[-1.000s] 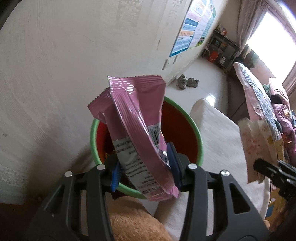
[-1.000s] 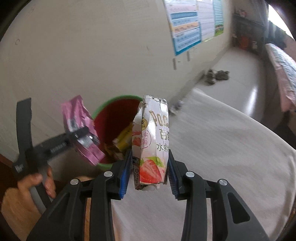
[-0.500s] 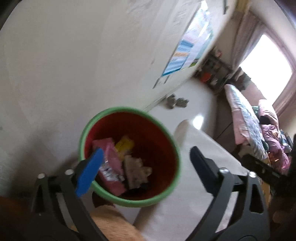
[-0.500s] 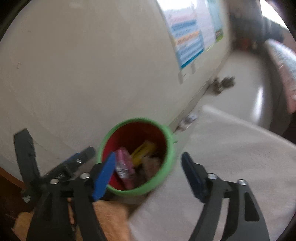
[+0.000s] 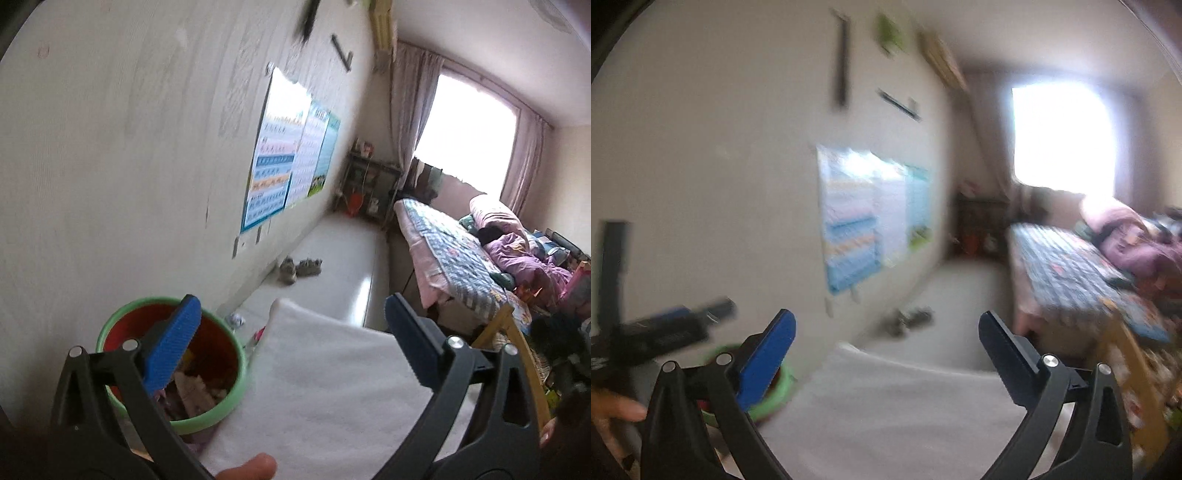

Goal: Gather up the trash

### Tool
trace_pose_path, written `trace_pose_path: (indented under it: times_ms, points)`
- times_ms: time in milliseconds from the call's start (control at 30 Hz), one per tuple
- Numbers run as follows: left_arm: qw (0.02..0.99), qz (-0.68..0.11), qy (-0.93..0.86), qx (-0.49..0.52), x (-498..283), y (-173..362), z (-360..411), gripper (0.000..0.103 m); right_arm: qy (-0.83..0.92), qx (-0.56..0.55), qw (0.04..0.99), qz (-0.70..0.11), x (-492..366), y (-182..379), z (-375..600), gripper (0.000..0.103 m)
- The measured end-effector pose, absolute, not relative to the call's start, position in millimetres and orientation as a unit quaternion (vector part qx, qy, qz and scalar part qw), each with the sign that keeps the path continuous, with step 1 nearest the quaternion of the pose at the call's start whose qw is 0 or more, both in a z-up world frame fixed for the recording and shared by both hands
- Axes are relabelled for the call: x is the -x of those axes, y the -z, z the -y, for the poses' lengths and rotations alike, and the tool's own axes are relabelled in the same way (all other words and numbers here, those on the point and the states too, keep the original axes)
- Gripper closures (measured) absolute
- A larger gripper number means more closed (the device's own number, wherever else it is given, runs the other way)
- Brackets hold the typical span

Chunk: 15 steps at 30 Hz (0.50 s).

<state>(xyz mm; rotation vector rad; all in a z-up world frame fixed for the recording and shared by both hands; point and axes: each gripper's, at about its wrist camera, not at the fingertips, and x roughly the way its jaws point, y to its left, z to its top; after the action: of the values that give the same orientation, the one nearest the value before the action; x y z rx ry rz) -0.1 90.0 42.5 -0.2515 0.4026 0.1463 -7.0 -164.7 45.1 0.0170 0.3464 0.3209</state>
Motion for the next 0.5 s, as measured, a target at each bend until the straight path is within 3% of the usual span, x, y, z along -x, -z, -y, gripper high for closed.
trace_pose_path:
  times_ms: [200,500]
  points:
    - [0.97,-0.215,-0.1,0.054,1,-49,-56,0.006,-0.12,-0.048,0.972,-0.196,3,-46,195,0.007]
    - [0.965,-0.24,-0.065,0.08,1,-47,-44,0.006,-0.068,-0.058,0.97,-0.226,-6,-36,224,0.007]
